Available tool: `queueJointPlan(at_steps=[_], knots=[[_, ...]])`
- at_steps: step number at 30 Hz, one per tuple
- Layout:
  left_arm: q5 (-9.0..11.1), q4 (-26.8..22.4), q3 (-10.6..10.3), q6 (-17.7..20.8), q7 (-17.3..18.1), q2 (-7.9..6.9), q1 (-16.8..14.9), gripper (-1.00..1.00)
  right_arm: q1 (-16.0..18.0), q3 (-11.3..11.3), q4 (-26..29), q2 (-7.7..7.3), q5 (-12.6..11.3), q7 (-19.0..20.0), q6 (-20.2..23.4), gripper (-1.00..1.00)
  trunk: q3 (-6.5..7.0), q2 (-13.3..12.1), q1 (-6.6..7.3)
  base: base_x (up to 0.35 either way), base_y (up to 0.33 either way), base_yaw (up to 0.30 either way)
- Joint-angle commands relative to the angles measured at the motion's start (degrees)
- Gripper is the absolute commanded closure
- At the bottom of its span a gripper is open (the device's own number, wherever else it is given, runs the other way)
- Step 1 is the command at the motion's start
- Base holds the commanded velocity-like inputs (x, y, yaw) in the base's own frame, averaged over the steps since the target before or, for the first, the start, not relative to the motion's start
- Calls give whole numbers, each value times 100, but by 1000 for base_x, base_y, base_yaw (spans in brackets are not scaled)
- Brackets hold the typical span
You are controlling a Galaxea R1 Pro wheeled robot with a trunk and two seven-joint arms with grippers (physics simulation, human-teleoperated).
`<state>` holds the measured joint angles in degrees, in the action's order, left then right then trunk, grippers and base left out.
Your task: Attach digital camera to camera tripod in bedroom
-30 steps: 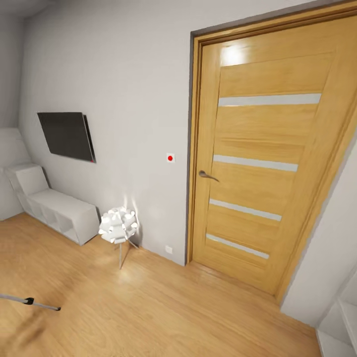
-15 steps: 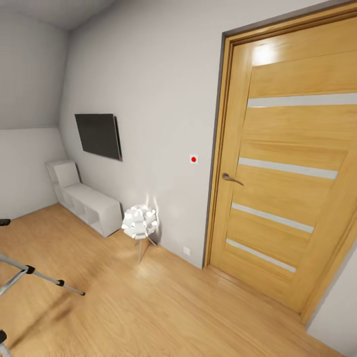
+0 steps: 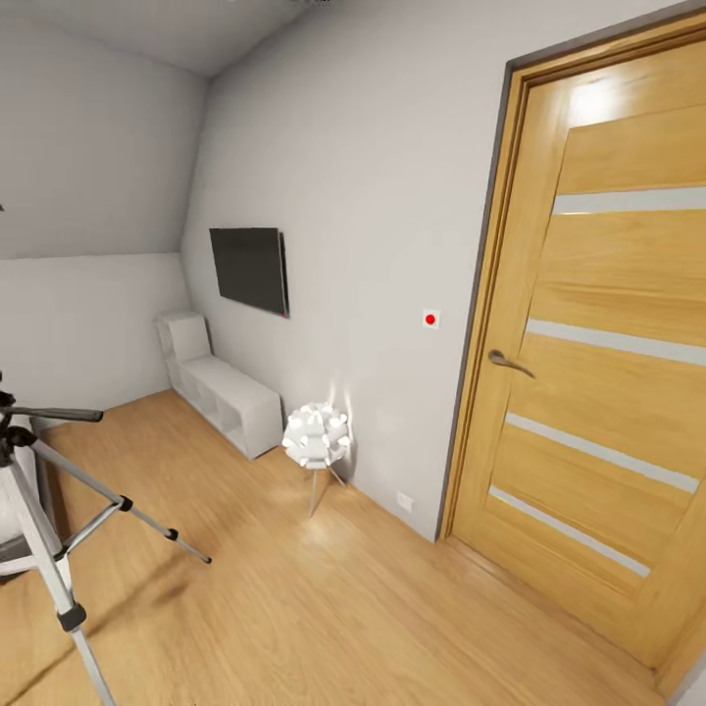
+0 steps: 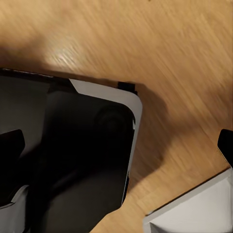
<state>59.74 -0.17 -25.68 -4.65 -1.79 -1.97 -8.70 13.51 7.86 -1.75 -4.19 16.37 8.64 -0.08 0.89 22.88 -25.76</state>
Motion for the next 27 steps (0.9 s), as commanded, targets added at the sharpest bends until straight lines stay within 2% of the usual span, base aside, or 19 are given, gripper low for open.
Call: queueJointPlan(at_steps=[1, 27], knots=[[21, -1, -44, -10, -14, -3, 0, 100, 3, 49, -10, -7, 51, 15, -1, -100, 1, 3, -2, 0, 0, 300], [21, -1, -44, -10, -10, -5, 0, 100, 5, 49, -10, -20, 53, 70, -3, -100, 34, 3, -2, 0, 0, 300]])
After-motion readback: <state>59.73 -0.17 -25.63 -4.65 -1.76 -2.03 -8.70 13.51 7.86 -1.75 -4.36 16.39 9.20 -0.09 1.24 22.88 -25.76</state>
